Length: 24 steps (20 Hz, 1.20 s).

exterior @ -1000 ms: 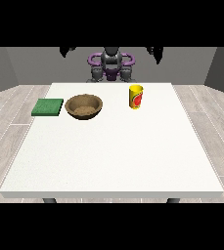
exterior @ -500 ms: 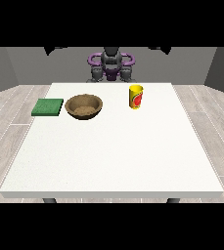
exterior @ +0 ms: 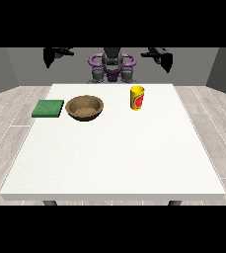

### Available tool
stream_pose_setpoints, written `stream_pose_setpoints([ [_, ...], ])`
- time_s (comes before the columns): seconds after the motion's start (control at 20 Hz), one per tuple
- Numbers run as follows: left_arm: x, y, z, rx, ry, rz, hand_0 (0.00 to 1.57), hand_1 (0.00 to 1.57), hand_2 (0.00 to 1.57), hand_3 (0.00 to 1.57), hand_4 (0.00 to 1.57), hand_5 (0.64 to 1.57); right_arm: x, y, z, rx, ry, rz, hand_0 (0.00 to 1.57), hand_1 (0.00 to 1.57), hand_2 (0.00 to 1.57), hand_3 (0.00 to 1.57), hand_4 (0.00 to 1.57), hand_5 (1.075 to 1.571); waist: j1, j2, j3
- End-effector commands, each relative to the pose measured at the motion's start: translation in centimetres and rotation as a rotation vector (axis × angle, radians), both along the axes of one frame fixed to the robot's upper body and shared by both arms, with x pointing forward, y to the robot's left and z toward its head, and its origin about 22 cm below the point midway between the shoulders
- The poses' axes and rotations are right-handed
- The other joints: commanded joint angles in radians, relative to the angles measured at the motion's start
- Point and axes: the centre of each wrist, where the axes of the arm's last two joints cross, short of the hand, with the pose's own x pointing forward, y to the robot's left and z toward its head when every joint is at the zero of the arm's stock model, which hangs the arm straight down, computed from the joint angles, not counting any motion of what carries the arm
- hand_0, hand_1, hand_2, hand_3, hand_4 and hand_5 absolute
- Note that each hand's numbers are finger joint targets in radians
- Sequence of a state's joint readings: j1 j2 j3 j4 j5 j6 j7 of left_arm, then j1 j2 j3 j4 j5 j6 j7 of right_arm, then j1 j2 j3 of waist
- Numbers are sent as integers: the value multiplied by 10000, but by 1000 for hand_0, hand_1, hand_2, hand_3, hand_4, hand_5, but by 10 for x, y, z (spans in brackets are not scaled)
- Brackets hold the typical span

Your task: Pick the cup and pour the ball into the bowl, then pick the bowl and place it on the pad

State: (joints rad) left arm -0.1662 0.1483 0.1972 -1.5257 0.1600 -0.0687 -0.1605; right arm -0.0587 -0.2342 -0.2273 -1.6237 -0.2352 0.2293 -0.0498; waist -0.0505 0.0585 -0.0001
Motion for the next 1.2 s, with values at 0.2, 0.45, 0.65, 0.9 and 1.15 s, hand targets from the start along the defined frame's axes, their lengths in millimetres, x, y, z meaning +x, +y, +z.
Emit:
stream_pose_setpoints([
  [0.2, 14, -16, -55, -101, -985, 492, 0, 0, 0, 0, 0, 1518, 11, 15, -7, -101, -1012, 333, 0, 0, 0, 0, 0, 1571, -464, 1352, -5],
  [0.45, 18, -60, -88, 245, -714, 601, 0, 0, 0, 0, 0, 1523, 11, 5, -13, -207, -870, 609, 0, 0, 0, 0, 0, 1570, -747, 1219, -1],
  [0.65, 41, -35, -94, 276, -645, 849, 0, 0, 0, 0, 0, 1517, 24, 7, -3, -25, -936, 533, 0, 0, 0, 0, 0, 1570, -690, 1449, -3],
  [0.9, 43, -30, -111, 465, -1222, 983, 0, 0, 0, 0, 0, 1517, 22, 1, -16, 116, -1392, 827, 0, 0, 0, 0, 0, 1571, -913, 1984, -5],
  [1.15, 49, -33, -123, 507, -852, 1107, 0, 0, 0, 0, 0, 1521, 27, 2, -14, -108, -1207, 613, 0, 0, 0, 0, 0, 1571, -823, 1769, -5],
])
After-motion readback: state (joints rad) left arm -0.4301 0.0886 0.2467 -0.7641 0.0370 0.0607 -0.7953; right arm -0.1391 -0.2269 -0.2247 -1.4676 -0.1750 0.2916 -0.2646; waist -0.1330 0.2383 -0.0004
